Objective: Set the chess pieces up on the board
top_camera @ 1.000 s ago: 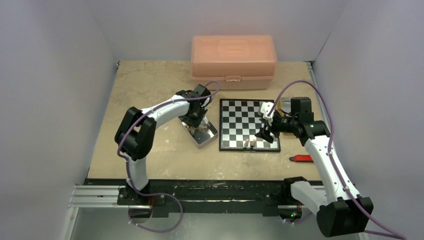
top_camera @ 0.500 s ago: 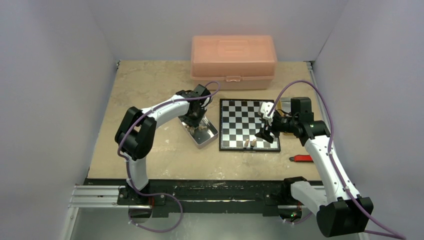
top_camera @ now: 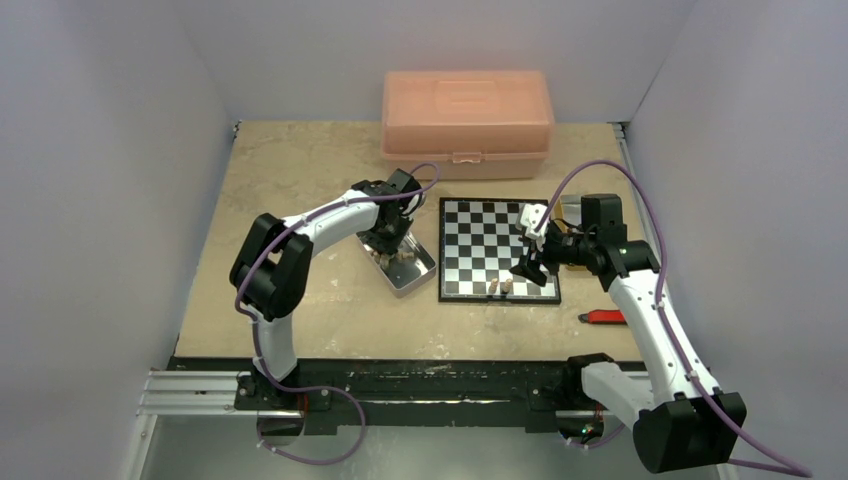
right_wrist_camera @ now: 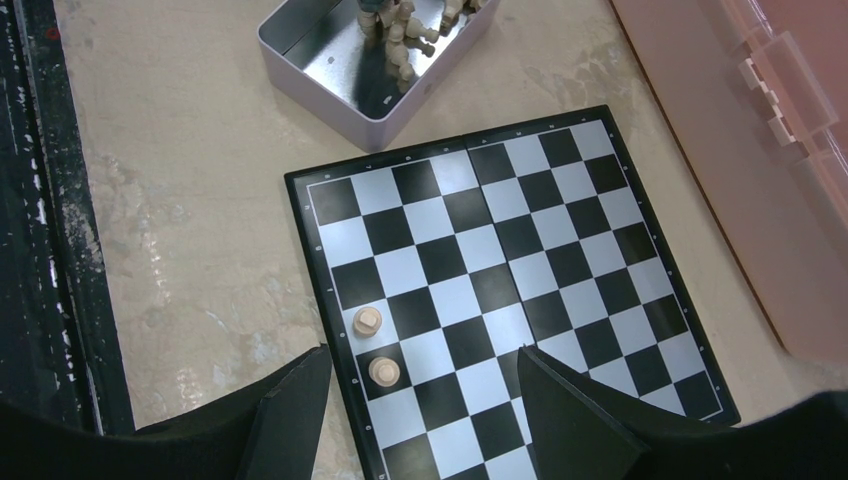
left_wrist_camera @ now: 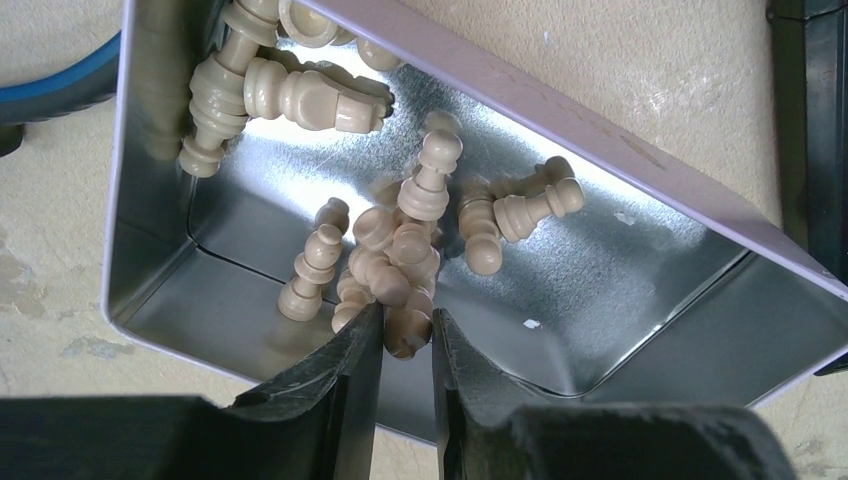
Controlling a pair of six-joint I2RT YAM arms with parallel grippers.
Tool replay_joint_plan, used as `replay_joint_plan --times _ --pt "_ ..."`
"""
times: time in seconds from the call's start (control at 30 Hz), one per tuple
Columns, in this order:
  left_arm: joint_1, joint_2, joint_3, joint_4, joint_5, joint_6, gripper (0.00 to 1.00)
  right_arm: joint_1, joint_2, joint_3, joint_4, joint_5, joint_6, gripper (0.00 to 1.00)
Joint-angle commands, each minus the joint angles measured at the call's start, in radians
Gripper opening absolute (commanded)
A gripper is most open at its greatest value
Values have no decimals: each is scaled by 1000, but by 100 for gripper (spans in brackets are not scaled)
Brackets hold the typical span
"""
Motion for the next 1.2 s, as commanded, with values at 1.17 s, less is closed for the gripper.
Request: replay_joint_plan --times 1.17 --pt "-6 -237 -69 3 101 -42 0 -2 6 14 11 -5 11 72"
